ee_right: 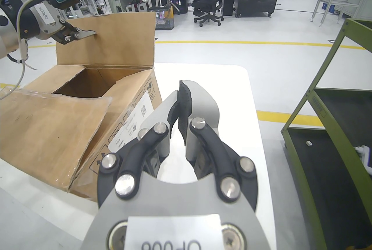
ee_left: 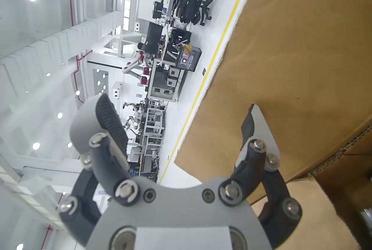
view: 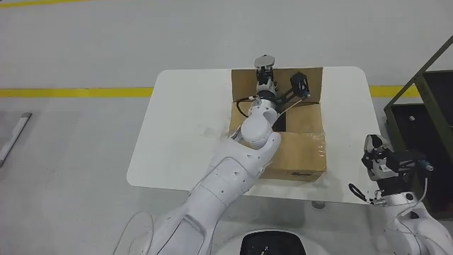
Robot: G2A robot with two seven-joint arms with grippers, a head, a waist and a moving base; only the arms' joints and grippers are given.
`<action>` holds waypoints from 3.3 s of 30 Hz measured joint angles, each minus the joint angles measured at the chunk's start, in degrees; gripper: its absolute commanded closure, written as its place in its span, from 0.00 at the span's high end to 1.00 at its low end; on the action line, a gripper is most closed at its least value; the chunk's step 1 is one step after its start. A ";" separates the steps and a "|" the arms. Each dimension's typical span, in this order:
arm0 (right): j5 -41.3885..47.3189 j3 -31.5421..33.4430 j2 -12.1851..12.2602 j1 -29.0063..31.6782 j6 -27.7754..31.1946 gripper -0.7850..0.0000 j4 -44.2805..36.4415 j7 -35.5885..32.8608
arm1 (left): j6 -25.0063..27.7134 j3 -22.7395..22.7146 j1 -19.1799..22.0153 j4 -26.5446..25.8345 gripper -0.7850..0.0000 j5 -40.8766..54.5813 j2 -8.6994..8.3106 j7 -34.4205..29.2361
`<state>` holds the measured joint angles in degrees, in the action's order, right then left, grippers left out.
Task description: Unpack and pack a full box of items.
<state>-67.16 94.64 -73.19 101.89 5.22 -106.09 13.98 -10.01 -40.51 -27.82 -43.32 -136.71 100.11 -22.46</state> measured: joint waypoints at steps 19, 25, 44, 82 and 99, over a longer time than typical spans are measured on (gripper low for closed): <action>5.51 3.41 0.12 -1.73 5.00 0.00 0.41 1.54 | 3.27 -3.29 0.87 1.50 1.00 6.61 2.42 3.68; 7.42 6.06 0.91 -3.18 15.77 0.00 1.15 0.03 | 8.76 -8.49 -5.49 -12.06 1.00 1.63 -1.04 2.95; 20.37 4.88 1.90 -5.47 30.65 0.00 3.12 -12.95 | 40.19 -30.55 -41.22 -66.07 1.00 4.74 -9.16 2.36; 55.30 5.29 7.27 -23.92 36.03 0.00 11.71 -66.36 | 35.34 -31.31 -46.18 -68.03 1.00 2.69 -9.91 5.96; 51.89 -4.34 8.59 -39.19 29.68 0.35 27.32 -72.46 | 35.34 -31.31 -46.18 -68.03 1.00 2.69 -9.91 5.96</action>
<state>-15.27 90.30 -64.61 62.69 34.91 -78.76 -58.48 25.33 -71.82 -74.01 -111.35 -134.02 90.20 -16.49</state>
